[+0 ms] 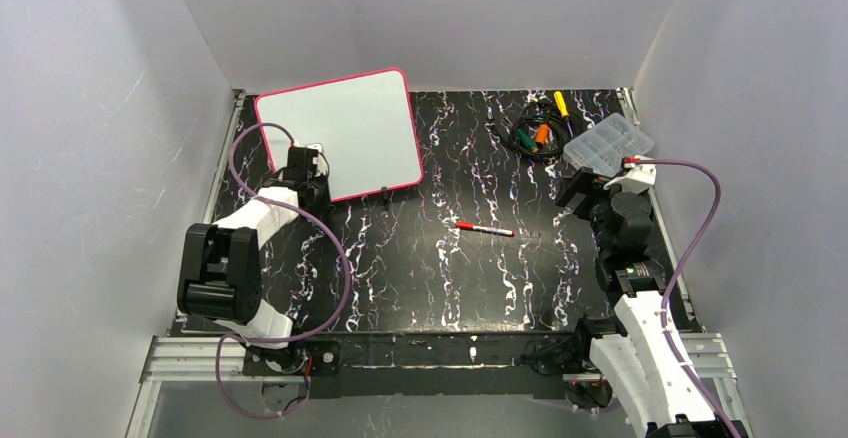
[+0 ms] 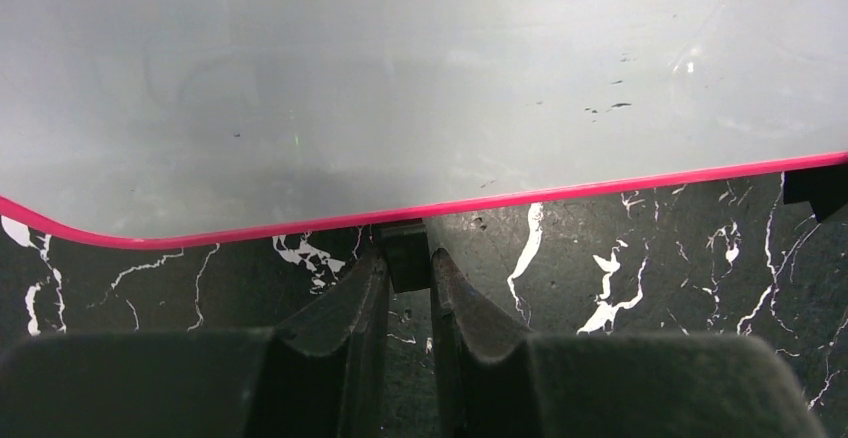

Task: Write a sentence on the whiteboard
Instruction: Move the whiteboard stand to the center of the board.

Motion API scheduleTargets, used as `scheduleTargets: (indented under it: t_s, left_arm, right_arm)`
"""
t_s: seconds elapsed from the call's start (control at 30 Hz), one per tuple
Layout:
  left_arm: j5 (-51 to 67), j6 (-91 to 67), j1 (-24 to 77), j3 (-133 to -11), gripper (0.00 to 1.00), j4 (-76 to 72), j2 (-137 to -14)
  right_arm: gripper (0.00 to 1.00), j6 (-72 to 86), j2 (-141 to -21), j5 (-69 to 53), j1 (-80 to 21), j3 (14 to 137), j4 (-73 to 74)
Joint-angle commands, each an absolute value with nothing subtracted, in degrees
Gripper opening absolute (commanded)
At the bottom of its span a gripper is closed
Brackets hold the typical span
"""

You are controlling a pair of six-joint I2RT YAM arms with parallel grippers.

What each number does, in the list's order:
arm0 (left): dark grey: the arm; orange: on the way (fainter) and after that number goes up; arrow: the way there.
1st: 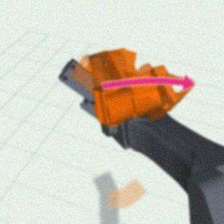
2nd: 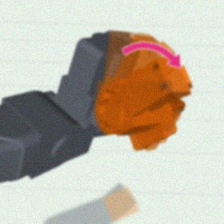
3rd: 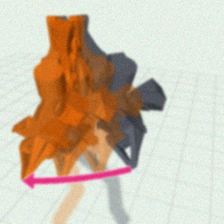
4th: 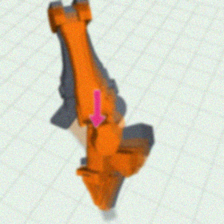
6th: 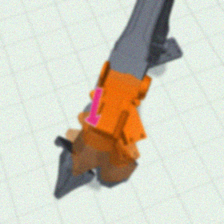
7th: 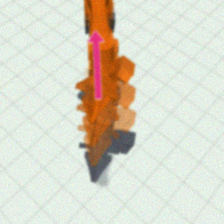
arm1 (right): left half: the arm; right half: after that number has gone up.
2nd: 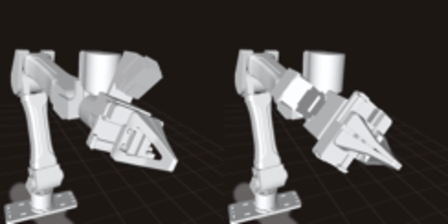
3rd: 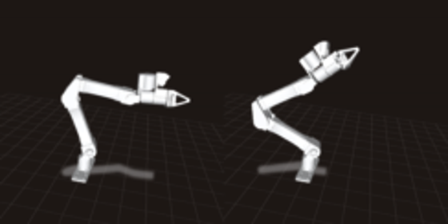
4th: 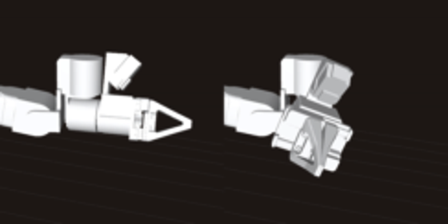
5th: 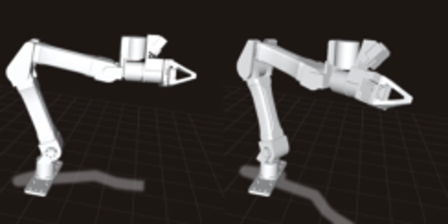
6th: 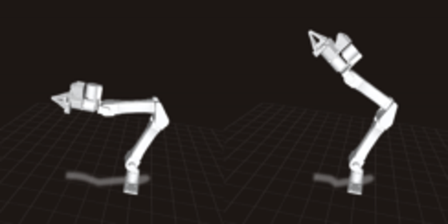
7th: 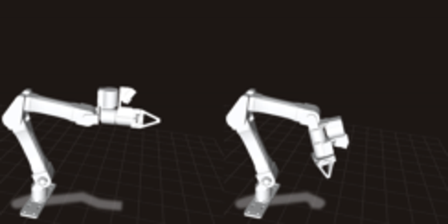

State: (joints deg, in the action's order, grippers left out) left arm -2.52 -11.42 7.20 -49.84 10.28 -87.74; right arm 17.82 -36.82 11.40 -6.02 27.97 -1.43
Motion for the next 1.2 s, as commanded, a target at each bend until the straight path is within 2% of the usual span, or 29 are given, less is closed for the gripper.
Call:
scheduleTargets:
  t_s: [0.0,0.47,0.83,1.17]
  left_arm:
    - [-3.94,-12.81,8.45,-50.23,0.00,14.66,-85.70]
    - [-6.20,-20.89,12.36,-49.48,0.00,19.51,-85.20]
    - [-10.58,-28.98,19.27,-47.28,0.00,19.51,-86.04]
    - [-11.58,-33.60,22.84,-42.41,0.00,20.42,-80.66]
  right_arm:
    - [0.99,17.40,-35.92,11.51,-5.98,28.04,-3.08]
    - [0.99,17.40,-35.88,11.82,-6.00,27.96,-2.99]
    - [0.99,17.32,-36.04,11.88,-5.98,27.95,-2.99]
    - [0.99,17.31,-36.22,12.00,-5.98,27.95,-2.94]
